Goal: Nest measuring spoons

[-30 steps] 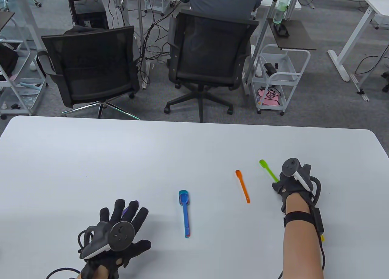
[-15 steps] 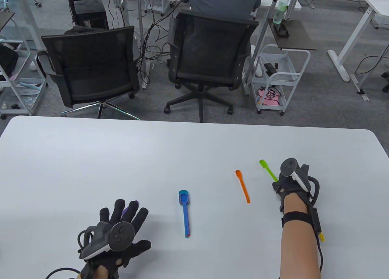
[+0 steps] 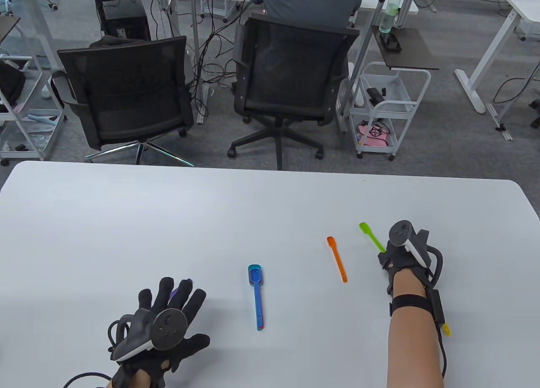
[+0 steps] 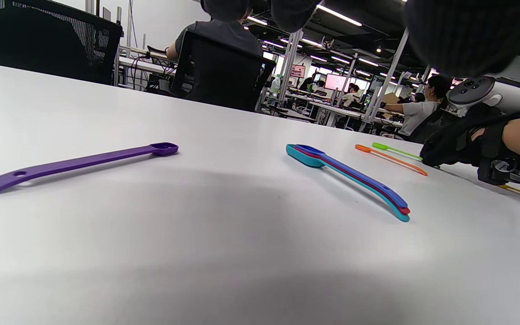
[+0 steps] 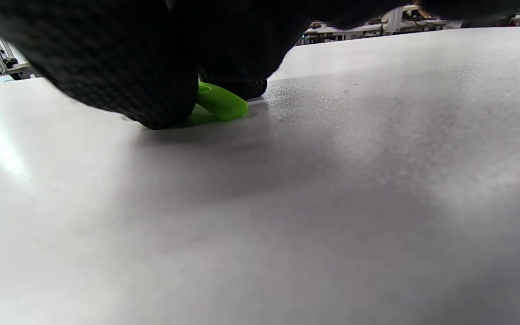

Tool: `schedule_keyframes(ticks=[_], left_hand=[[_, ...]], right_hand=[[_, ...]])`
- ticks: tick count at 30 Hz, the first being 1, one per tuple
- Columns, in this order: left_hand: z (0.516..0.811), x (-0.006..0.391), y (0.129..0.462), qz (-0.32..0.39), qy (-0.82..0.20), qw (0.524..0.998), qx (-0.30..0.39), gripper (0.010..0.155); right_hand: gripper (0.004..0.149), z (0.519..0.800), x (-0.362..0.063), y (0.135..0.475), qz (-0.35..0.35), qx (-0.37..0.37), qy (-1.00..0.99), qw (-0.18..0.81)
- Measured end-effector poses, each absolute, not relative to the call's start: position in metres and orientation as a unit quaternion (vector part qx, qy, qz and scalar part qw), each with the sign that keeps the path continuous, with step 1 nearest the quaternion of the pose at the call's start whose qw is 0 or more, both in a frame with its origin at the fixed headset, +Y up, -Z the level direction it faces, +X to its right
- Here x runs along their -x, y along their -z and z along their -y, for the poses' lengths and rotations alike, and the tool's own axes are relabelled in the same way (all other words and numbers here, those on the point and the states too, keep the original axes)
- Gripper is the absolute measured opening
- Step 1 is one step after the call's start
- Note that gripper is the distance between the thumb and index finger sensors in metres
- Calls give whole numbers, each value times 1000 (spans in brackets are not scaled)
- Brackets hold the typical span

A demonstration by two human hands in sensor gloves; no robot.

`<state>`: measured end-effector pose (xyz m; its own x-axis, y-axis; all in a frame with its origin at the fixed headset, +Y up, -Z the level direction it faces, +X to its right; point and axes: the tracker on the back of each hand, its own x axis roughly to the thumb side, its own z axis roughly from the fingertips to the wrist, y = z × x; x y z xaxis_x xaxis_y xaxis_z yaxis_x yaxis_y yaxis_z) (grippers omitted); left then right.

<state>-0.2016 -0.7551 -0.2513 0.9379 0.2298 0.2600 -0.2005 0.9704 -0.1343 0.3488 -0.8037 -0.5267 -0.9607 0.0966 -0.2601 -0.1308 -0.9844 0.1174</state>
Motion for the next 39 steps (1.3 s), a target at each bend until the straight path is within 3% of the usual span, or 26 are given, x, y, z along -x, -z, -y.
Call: schedule_keyframes(ticks=[19, 39], left_hand=[[754, 201, 251, 142, -113, 982, 50, 102], [756, 190, 246, 161, -106, 980, 48, 103]], right_hand=[[54, 796, -345, 508, -21, 140, -988, 63], [57, 736, -269, 404, 22, 207, -973, 104]])
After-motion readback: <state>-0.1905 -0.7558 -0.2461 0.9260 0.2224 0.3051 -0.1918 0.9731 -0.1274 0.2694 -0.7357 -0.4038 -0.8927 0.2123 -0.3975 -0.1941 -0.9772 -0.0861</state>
